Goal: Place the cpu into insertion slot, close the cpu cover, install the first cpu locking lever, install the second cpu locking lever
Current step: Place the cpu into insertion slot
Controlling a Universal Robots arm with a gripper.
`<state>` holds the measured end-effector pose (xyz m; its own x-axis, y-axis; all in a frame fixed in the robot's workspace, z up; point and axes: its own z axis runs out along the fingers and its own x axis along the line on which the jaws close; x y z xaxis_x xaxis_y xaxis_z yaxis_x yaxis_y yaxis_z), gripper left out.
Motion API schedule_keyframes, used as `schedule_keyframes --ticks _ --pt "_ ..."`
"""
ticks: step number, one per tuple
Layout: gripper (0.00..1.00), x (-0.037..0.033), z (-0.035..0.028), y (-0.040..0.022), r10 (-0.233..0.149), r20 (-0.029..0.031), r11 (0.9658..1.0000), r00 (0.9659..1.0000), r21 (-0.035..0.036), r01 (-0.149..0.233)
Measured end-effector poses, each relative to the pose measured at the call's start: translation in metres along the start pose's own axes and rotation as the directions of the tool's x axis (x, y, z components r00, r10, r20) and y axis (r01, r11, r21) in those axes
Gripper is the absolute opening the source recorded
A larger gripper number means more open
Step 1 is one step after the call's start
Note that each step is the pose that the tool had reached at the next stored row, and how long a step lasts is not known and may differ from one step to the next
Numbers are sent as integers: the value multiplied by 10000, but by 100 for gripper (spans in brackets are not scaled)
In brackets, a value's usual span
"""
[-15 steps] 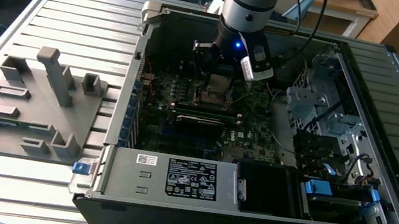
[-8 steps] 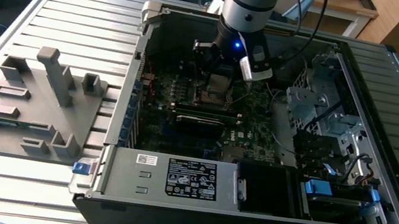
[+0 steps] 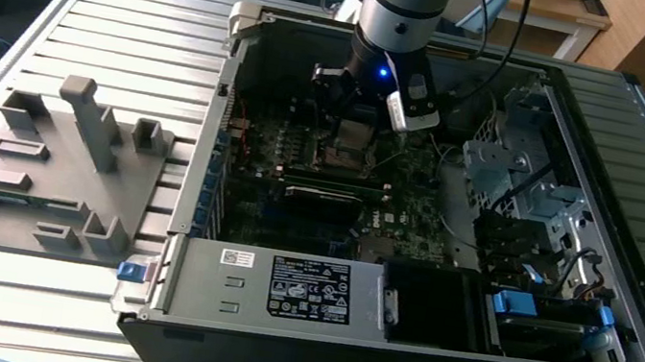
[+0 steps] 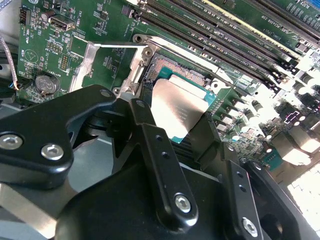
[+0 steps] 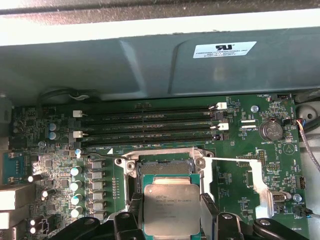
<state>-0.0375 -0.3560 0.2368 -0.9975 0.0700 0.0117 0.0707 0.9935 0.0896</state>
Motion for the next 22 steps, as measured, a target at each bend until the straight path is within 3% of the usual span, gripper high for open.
schedule_keyframes --ticks 9,17,22 --pt "54 0 0 0 17 2 10000 10000 0 -17" --pt "54 0 1 0 756 68 9971 9971 -12 -756" --pt "54 0 1 0 820 73 9966 9966 -13 -820"
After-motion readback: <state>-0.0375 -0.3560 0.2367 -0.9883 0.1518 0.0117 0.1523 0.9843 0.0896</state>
